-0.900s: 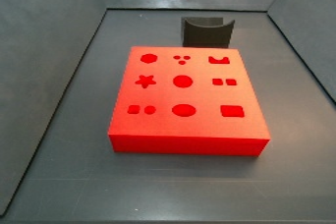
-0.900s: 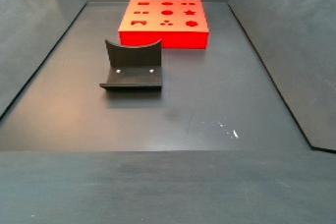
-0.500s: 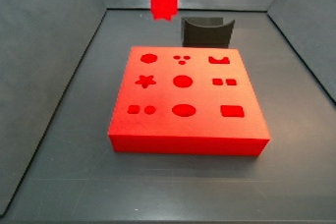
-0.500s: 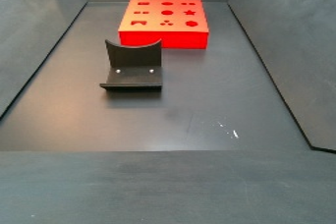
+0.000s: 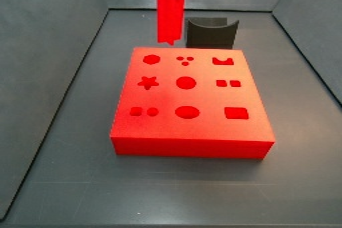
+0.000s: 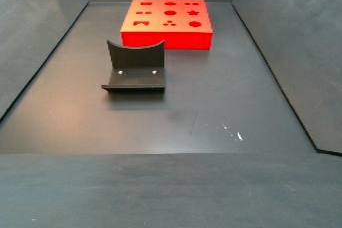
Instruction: Insert the star object.
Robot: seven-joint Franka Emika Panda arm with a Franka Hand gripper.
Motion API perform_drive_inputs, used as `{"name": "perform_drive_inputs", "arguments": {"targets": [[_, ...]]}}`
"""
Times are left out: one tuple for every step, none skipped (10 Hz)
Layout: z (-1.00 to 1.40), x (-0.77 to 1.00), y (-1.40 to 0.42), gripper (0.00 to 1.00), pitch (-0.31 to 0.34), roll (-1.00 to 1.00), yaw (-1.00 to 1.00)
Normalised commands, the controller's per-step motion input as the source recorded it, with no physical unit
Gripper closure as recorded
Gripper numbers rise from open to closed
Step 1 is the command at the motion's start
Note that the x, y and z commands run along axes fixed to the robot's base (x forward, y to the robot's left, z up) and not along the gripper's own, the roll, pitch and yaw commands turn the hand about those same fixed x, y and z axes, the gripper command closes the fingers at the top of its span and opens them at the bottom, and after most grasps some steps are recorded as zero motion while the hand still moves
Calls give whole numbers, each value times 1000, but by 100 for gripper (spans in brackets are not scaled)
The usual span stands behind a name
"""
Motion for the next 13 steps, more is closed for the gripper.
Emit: {"name": "perform_drive_inputs", "arguments": {"targets": [[-197,-46,26,100,-46,-191,-743],[-297,0,140,100,-39,-156,-697],[-360,0,83,100,-120,-253,-686],[-357,3,26,100,-163,-281,-729],[-309,0,103,100,-173,-267,-654],[-306,0,146,100,-119,-184,-514],[-263,-23,251,100,-37,-84,-429],[-254,-111,366,100,-26,-63,-377],[-286,-263,249,100,-46,0,-100],[-429,-211,-74,100,0,197,49],[-423,-131,-257,100,0,160,109],[-343,-123,-209,100,-63,-24,0],[-229,-97,-57,100,-93,-84,0]]}}
